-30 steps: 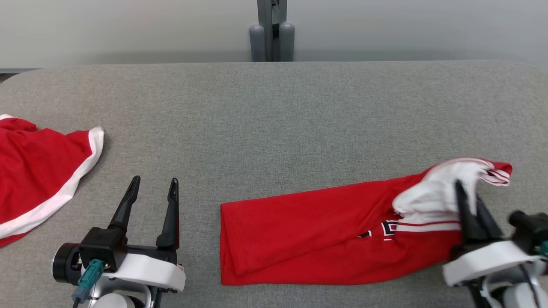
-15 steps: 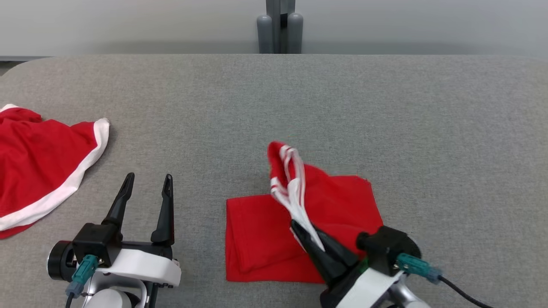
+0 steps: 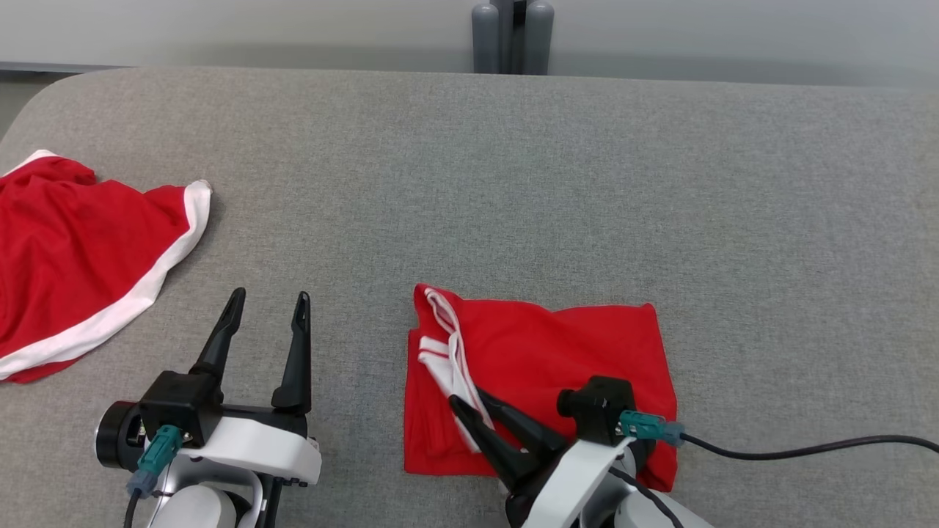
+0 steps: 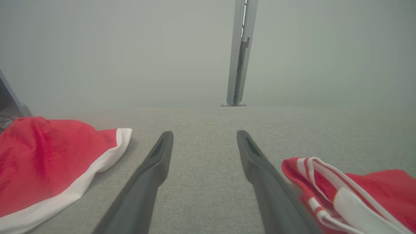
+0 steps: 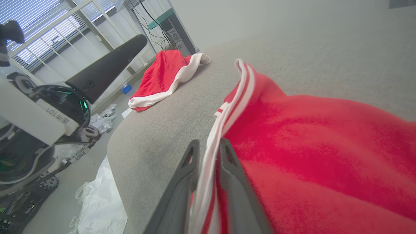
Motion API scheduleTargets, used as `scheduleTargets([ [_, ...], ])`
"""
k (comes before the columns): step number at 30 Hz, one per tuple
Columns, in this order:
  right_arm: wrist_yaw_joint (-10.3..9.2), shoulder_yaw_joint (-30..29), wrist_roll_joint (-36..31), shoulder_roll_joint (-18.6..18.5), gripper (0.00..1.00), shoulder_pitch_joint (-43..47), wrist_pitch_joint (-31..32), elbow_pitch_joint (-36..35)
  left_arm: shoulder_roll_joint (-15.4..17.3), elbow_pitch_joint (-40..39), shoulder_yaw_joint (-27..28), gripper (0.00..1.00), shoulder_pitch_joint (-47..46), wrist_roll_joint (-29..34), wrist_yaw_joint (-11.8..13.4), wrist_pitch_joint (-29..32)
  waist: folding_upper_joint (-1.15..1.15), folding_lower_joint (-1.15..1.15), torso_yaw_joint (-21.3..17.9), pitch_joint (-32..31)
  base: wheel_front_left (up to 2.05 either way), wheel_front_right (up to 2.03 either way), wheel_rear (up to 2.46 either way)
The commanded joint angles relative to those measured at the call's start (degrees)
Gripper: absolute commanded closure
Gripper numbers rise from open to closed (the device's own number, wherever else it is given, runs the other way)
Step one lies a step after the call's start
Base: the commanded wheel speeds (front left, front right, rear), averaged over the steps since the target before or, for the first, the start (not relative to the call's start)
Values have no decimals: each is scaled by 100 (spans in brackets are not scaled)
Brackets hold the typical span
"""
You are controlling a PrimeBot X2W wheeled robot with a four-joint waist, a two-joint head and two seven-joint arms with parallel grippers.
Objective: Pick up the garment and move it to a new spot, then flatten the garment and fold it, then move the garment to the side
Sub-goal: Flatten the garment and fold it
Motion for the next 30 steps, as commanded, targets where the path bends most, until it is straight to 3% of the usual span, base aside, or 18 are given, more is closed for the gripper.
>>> scheduleTargets([
  [1,3,58,98,-22,0,-101,-97,74,-5,22,-3,0,-79,-37,-19,-9,0,0,20,16,0,0,0],
  [7,3,431,650,-21,0,-390,-476,40,18,56,-13,0,-121,-49,-15,-27,0,0,14,48,0,0,0],
  [11,3,192,598,-32,0,-414,-670,-339,35,63,16,0,-81,-49,44,-28,0,0,-69,27,0,0,0],
  [16,2,-661,263,-134,0,-61,-722,-973,89,22,51,0,1,-85,96,10,0,0,-206,-57,0,0,0],
  [20,2,-1678,-234,-278,0,312,-677,-1640,136,-39,95,0,65,-73,173,-1,0,0,-311,-140,0,0,0],
  [26,2,-3223,-1110,-309,0,850,-333,-2464,200,-146,150,0,163,-62,268,7,0,0,-410,-295,0,0,0],
  [30,2,-3895,-1698,-363,0,1192,-65,-2728,224,-255,146,0,273,-35,329,24,0,0,-411,-395,0,0,0],
])
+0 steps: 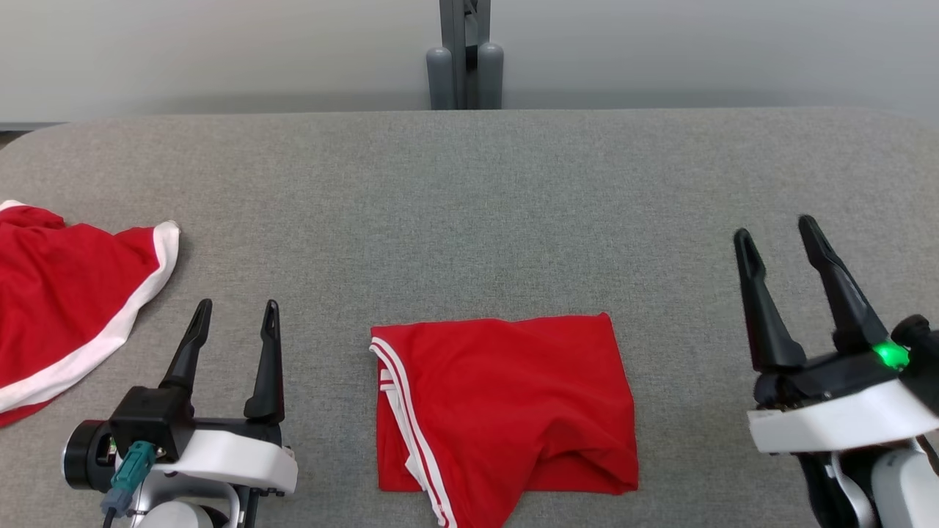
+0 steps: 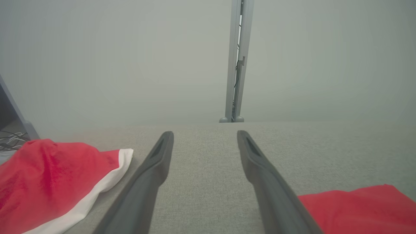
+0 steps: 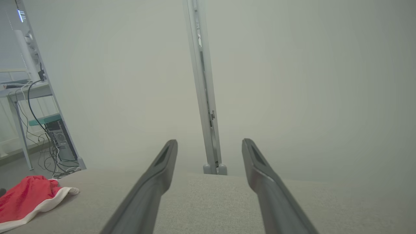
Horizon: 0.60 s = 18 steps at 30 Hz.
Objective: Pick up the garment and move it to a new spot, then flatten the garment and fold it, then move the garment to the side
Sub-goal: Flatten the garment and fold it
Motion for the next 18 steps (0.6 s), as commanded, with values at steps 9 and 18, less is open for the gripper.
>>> scheduleTargets([
  [9,1,-719,-569,-49,0,908,419,-88,144,-426,17,0,372,64,209,176,0,0,43,-276,0,0,0],
  [18,1,-897,-572,52,0,1240,524,-92,193,-639,-13,0,515,88,315,273,0,0,46,-312,0,0,0],
])
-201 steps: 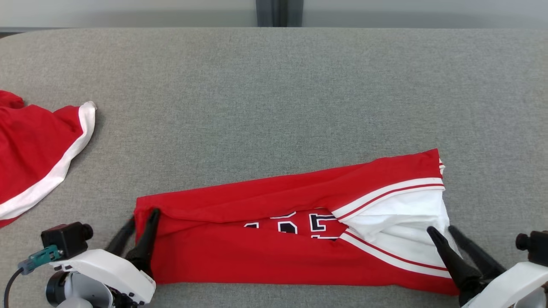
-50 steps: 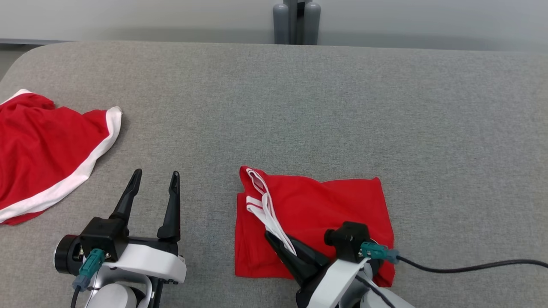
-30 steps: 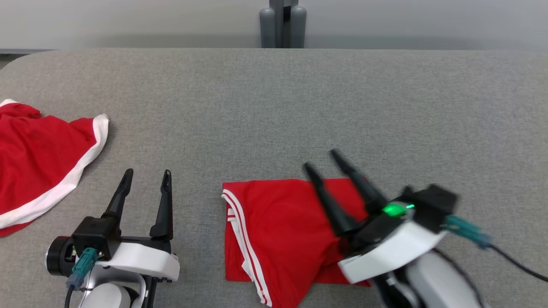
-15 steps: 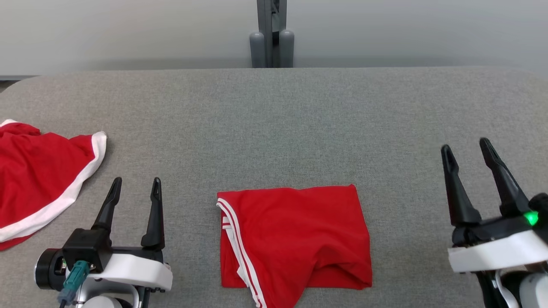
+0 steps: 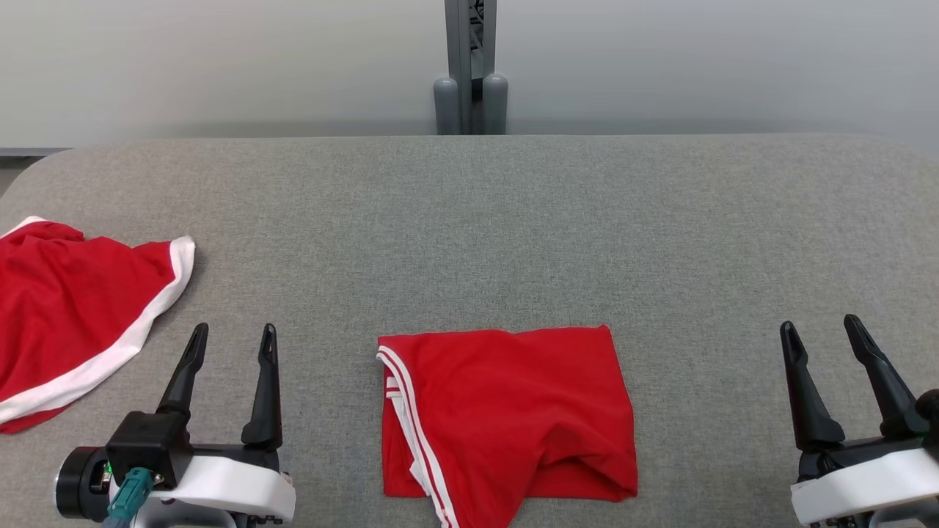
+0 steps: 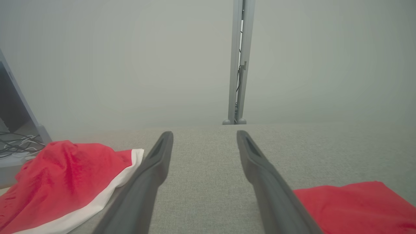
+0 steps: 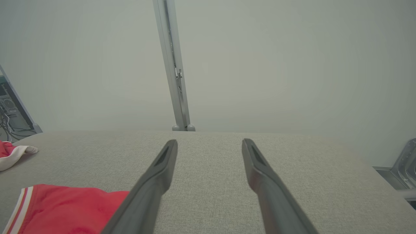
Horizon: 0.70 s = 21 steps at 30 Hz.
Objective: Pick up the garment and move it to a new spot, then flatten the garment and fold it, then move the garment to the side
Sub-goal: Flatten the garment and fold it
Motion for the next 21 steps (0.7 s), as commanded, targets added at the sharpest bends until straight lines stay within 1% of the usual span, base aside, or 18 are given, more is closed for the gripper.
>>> scheduleTargets([
  [1,1,0,3,-6,0,9,22,-20,18,-37,3,0,-2,39,24,5,0,0,-1,8,0,0,0],
  [7,1,83,-4,-12,0,-40,38,-12,21,-96,-32,0,-46,45,49,44,0,0,31,38,0,0,0],
  [10,1,305,52,-57,0,-86,82,18,19,-108,-46,0,-60,37,53,40,0,0,48,57,0,0,0],
  [11,1,398,86,-59,53,-98,83,37,18,-111,-52,0,-64,36,56,40,0,0,54,64,0,0,0],
  [12,1,514,126,-74,100,-108,110,78,13,-112,-61,0,-70,34,57,41,0,0,62,73,0,0,0],
  [18,1,1297,331,-168,100,-281,112,467,-20,-90,-107,0,-151,19,40,19,0,0,138,148,0,0,0],
  [21,1,1789,412,-237,100,-445,50,754,-42,-67,-142,0,-184,8,21,6,0,0,184,200,0,0,0],
])
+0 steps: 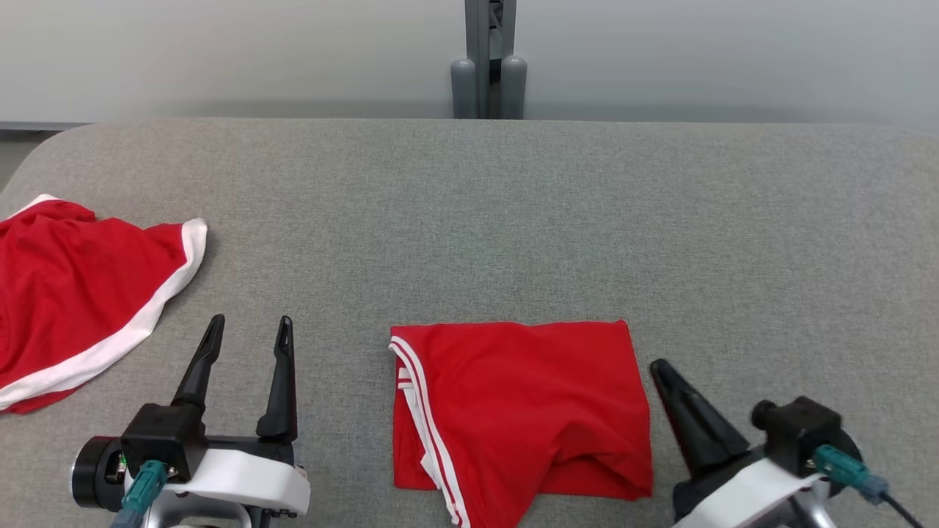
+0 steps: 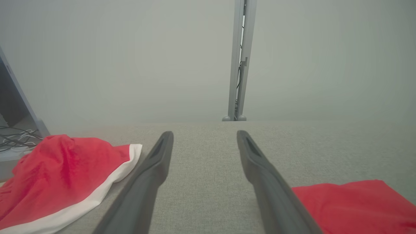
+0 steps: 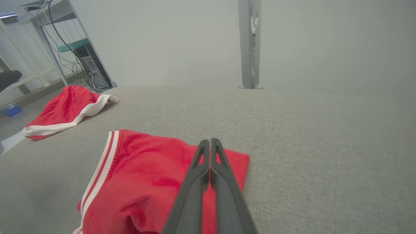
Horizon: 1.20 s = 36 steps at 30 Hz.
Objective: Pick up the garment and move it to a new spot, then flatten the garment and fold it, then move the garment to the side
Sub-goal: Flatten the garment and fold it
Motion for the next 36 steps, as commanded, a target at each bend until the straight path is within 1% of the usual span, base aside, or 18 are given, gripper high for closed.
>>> scheduleTargets([
  [1,1,300,65,-61,100,-151,-78,174,3,19,-11,0,-98,-11,-13,-35,0,0,39,47,0,0,0],
  [6,1,1274,322,-88,100,-524,-238,690,-50,103,-62,0,-194,-45,-69,-80,0,0,129,117,0,0,0],
  [7,1,1274,322,-88,100,-524,-238,690,-50,103,-62,0,-194,-45,-69,-80,0,0,129,117,0,0,0],
  [10,1,1673,488,-131,100,-669,-332,1043,-87,173,-87,0,-223,-71,-84,-117,0,0,198,146,0,0,0],
  [17,1,2298,810,-193,100,-858,-452,1801,-123,316,-93,0,-303,-132,-143,-208,0,0,309,219,0,0,0],
  [27,1,3051,1514,122,100,-1329,-823,2775,-159,476,-126,0,-431,-177,-198,-284,0,0,374,319,0,0,0],
  [29,1,3149,1633,150,100,-1437,-944,2834,-162,514,-133,0,-442,-186,-210,-306,0,0,372,319,0,0,0],
  [31,1,3120,1705,131,100,-1481,-1051,2795,-153,538,-126,0,-449,-190,-212,-318,0,0,363,306,0,0,0],
  [34,1,2957,1756,56,100,-1401,-1090,2508,-112,560,-85,0,-425,-210,-196,-336,0,0,303,283,0,0,0],
  [36,1,2856,1791,-24,100,-1258,-926,2215,-96,570,-71,0,-392,-223,-179,-330,0,0,238,258,0,0,0],
])
